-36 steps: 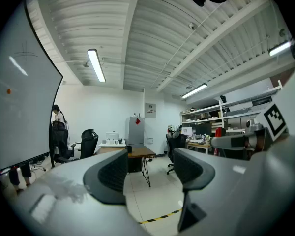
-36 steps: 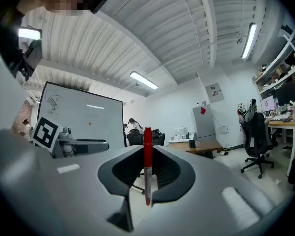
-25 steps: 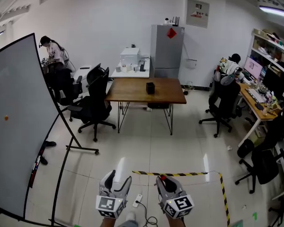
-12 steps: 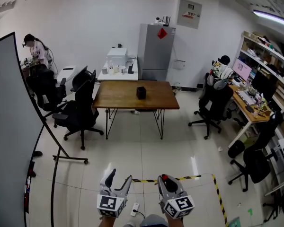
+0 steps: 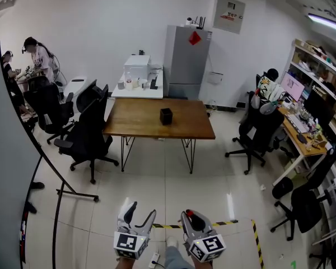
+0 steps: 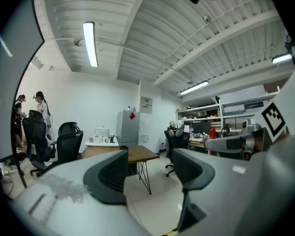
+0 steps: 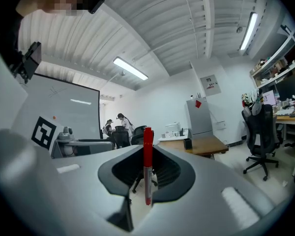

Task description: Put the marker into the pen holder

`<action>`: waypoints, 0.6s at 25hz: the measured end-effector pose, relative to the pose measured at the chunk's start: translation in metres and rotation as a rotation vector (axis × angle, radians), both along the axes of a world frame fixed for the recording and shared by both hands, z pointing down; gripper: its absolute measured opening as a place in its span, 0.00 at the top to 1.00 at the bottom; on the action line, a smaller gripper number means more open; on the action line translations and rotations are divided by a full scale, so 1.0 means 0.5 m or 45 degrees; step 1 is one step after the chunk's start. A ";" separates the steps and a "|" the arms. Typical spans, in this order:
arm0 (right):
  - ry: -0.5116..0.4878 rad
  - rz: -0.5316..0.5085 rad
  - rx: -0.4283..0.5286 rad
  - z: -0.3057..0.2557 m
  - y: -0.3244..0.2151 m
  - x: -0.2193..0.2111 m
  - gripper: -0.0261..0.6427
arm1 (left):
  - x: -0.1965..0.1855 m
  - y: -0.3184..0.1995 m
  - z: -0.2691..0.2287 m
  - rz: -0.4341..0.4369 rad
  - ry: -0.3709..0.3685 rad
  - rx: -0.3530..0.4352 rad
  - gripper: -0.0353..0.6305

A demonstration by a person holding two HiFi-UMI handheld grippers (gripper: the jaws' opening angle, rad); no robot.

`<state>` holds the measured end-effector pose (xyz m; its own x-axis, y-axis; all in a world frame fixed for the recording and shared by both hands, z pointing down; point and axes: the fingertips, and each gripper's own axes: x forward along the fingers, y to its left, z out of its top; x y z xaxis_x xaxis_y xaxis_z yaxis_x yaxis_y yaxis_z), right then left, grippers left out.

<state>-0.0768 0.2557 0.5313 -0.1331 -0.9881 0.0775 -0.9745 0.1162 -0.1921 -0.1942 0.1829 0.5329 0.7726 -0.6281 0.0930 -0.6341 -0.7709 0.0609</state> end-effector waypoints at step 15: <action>-0.005 -0.113 0.088 -0.069 -0.343 0.345 0.88 | 0.316 -0.324 -0.070 -0.080 -0.019 0.043 0.54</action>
